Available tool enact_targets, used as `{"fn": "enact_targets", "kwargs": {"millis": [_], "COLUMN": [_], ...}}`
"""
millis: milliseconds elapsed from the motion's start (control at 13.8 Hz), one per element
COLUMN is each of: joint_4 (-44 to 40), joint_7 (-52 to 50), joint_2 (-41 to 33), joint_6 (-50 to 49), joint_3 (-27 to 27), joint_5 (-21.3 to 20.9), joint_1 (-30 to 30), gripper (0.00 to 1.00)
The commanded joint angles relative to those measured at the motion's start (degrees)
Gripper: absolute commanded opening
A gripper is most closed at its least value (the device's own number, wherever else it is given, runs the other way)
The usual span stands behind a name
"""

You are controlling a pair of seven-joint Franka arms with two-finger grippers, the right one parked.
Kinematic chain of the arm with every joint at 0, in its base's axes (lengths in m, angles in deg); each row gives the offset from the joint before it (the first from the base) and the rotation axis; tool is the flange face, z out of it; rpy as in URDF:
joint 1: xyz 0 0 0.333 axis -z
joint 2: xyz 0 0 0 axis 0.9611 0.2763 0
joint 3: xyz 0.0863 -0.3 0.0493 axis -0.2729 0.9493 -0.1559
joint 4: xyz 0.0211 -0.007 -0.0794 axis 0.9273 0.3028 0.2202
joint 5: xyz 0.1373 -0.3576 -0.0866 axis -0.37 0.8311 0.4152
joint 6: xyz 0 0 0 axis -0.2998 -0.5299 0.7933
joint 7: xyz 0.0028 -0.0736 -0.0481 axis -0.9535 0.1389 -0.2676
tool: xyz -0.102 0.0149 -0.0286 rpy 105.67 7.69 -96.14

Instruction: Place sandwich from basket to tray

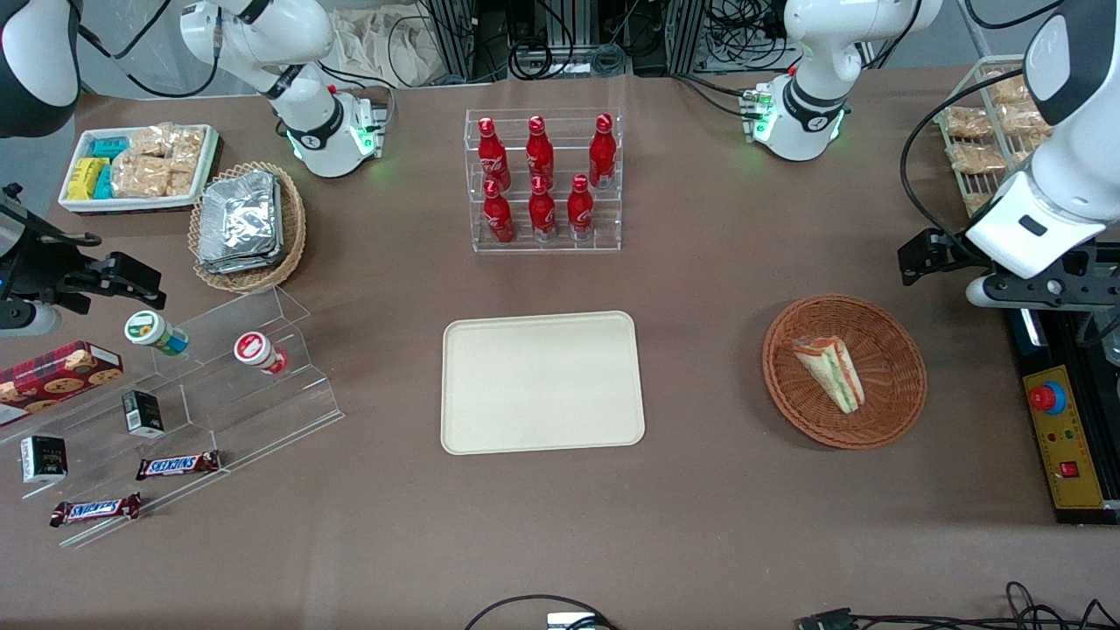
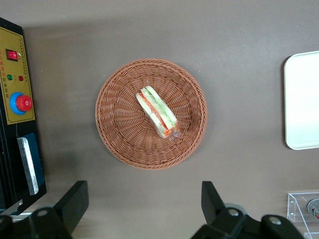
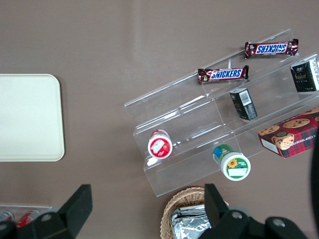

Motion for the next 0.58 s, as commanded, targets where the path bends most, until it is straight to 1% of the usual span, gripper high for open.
{"fn": "enact_targets", "kwargs": {"millis": [0, 508], "joint_4": [0.30, 0.04], "joint_7": [-0.58, -0.58], "joint_2": [-0.42, 0.72], "joint_6": [-0.41, -0.41], "joint_3": [0.26, 0.26], "joint_5": [0.18, -0.09], "joint_1": [-0.41, -0.41], "gripper": [1.00, 1.00]}}
